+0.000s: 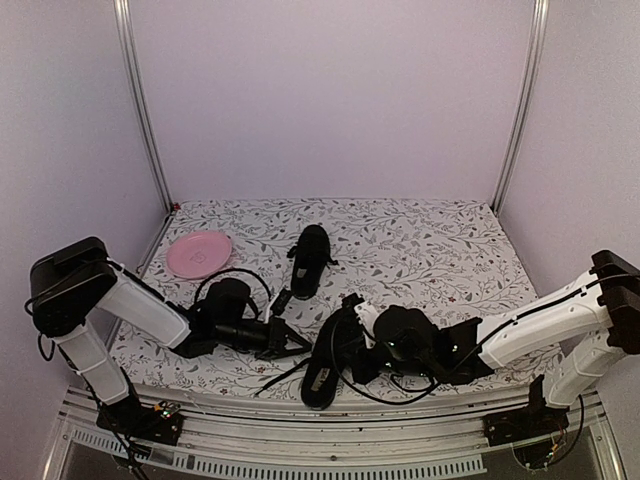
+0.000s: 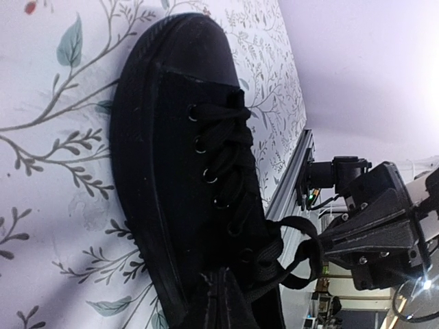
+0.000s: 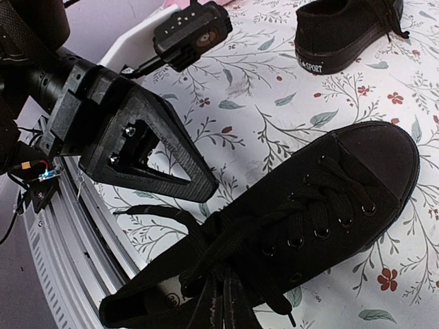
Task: Tie the shoes
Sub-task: Tie the loops with the shoelace on the shoe.
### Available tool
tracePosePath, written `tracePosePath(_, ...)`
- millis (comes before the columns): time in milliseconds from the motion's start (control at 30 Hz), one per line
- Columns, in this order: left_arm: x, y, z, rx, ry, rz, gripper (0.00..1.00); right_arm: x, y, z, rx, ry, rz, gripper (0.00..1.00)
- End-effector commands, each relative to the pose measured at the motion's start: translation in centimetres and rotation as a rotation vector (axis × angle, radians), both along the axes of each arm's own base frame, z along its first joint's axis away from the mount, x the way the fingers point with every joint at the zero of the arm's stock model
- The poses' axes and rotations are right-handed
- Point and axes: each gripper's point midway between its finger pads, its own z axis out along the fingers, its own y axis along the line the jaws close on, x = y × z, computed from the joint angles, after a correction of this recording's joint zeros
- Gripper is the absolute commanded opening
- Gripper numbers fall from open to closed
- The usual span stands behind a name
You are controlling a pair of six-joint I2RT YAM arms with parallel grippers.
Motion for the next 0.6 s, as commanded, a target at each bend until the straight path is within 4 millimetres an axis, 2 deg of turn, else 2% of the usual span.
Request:
tracePosePath(0,0.8,-0.3,2.1,-0.062,-0.061,-0.001,0.13,0.0,0.3,1.0,0.062,0.011,0.007,0.02)
tracePosePath(100,1.0,-0.7,2.4,-0.068,-0.067,-0.006,0.26,-0.1,0.4,0.7,0.059,0.016,0.012,0.02)
tracePosePath(167,1.1,-1.0,2.3,-0.067,-0.064,-0.015,0.29,-0.1,0.5,0.7,0.059,0.016,0.014,0.02)
tracePosePath(300,1.2,-1.5,1.7,-0.064,-0.043,-0.03,0.32,-0.1,0.5,0.6,0.059,0.016,0.017,0.02)
tracePosePath(467,1.1,-2.0,2.2,-0.101,-0.041,-0.045,0.33,-0.2,0.5,0.5,0.057,0.019,0.018,0.02)
tracePosePath(567,1.1,-2.1,2.1,-0.097,-0.04,-0.046,0.28,-0.1,0.5,0.1,0.05,0.022,0.014,0.02)
